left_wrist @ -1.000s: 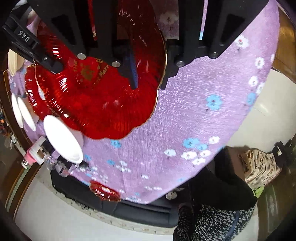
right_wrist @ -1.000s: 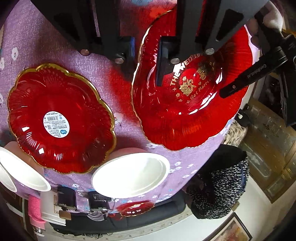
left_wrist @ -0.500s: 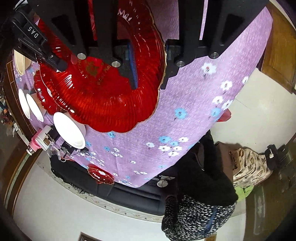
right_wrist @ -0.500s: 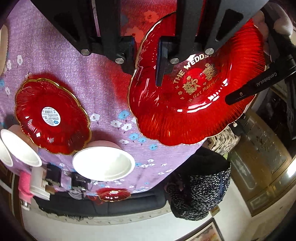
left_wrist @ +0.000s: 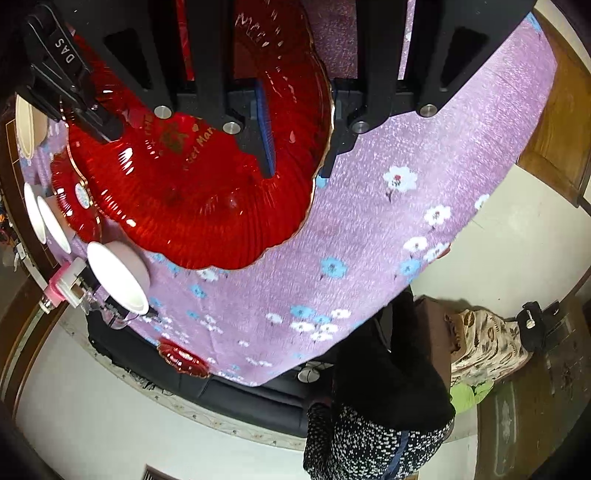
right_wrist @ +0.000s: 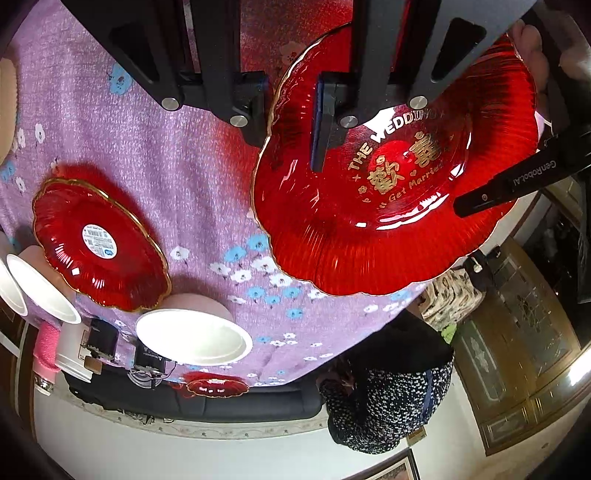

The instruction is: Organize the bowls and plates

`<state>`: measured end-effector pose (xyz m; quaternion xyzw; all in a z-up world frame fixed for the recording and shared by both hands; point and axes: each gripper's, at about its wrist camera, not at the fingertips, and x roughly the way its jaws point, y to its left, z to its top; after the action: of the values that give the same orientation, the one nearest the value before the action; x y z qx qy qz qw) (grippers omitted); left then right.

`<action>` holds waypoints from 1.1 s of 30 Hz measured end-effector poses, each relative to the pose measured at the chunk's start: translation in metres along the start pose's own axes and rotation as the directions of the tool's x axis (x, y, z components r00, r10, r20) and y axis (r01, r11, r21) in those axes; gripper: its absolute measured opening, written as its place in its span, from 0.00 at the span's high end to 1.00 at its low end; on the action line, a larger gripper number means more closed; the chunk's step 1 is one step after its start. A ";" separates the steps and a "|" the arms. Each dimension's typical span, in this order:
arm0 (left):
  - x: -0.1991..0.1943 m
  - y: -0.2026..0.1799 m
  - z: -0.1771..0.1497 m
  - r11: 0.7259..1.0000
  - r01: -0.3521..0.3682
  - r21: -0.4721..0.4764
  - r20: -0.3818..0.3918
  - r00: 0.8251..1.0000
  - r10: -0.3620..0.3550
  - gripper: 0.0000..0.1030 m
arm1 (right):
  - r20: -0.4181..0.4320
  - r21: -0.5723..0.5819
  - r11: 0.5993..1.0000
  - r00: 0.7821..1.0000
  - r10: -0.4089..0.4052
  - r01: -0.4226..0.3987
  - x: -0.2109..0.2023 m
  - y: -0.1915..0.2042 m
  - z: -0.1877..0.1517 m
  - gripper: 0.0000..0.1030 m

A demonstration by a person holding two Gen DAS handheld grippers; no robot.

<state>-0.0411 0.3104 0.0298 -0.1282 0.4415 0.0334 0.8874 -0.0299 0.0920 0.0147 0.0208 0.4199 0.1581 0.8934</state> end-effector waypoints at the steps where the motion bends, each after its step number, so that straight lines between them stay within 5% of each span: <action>1: 0.001 0.001 -0.001 1.000 0.000 0.002 -0.004 1.000 0.000 0.78 | 0.001 -0.003 1.000 1.000 -0.008 0.008 0.000 0.000 -0.001 0.82; 10: 0.008 -0.003 -0.004 1.000 -0.013 0.007 -0.013 1.000 0.013 0.72 | -0.016 0.012 0.999 0.999 -0.039 0.039 0.005 -0.003 -0.009 0.80; 13: -0.004 -0.002 -0.003 1.000 -0.008 -0.004 0.013 1.000 0.008 0.57 | -0.014 0.023 0.999 0.999 -0.032 0.033 0.001 -0.004 -0.010 0.69; 15: -0.020 0.001 -0.002 1.000 -0.011 -0.017 0.050 0.999 0.012 0.49 | 0.009 0.026 0.999 0.999 -0.034 0.034 -0.007 -0.005 -0.010 0.53; 20: -0.059 0.006 -0.009 0.999 -0.019 -0.044 0.140 0.990 0.025 0.40 | 0.111 -0.026 0.993 0.988 -0.108 0.111 -0.051 -0.010 -0.015 0.47; 27: -0.092 -0.001 -0.020 0.993 0.051 -0.108 0.177 0.984 -0.031 0.36 | 0.247 -0.008 0.990 0.960 -0.133 0.140 -0.150 0.009 -0.097 0.33; 33: -0.107 -0.040 -0.020 0.991 0.092 -0.099 0.180 0.981 -0.073 0.36 | 0.294 0.000 0.992 0.948 -0.119 0.125 -0.152 0.026 -0.127 0.33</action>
<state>-0.1147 0.2729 0.1106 -0.1902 0.3532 0.0312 0.9155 -0.2238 0.0594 0.0503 0.0097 0.2818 0.1017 0.9540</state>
